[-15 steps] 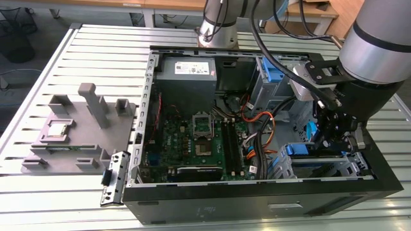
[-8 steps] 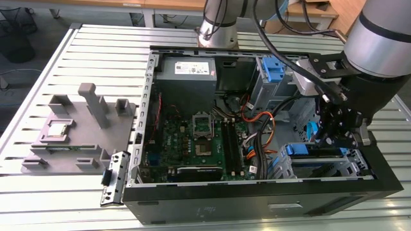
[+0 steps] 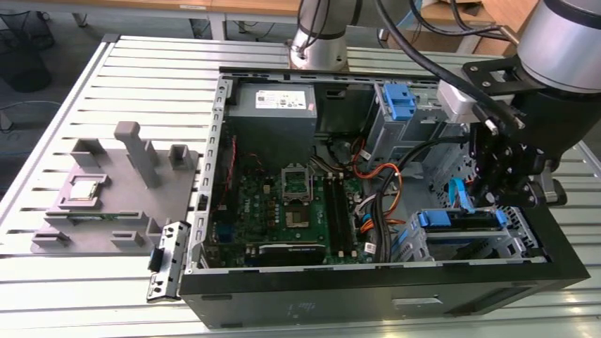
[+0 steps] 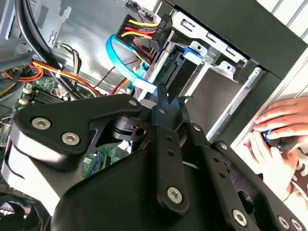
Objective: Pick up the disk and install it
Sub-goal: 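Insert the first disk wire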
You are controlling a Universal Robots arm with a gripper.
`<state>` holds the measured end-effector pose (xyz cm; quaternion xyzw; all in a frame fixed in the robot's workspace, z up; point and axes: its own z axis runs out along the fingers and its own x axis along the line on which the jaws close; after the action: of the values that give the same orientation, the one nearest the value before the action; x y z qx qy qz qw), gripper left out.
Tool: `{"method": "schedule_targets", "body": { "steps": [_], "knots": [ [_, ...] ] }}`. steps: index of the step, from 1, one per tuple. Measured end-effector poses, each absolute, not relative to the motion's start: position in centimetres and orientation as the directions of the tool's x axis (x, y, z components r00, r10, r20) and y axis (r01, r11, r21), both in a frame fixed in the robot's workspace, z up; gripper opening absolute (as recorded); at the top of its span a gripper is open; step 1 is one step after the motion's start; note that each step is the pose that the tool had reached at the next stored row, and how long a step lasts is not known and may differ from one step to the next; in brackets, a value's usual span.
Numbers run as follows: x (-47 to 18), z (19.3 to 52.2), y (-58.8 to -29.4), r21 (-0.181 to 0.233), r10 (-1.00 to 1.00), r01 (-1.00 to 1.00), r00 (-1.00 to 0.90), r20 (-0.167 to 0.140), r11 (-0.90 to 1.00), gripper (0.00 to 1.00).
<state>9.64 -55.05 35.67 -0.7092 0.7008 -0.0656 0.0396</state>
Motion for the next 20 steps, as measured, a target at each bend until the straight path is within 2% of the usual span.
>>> {"method": "schedule_targets", "body": {
  "steps": [5,15,20],
  "knots": [
    [9.64,35.66,-55.05,-0.146,-0.999,-0.989,0.009,0.037,-0.015,0.24],
    [9.67,35.32,-55.05,0.009,-0.999,-1.000,0.015,0.036,-0.015,0.24],
    [9.68,35.32,-55.05,0.016,-0.999,-1.000,0.015,0.036,-0.015,0.24]
  ]
}}
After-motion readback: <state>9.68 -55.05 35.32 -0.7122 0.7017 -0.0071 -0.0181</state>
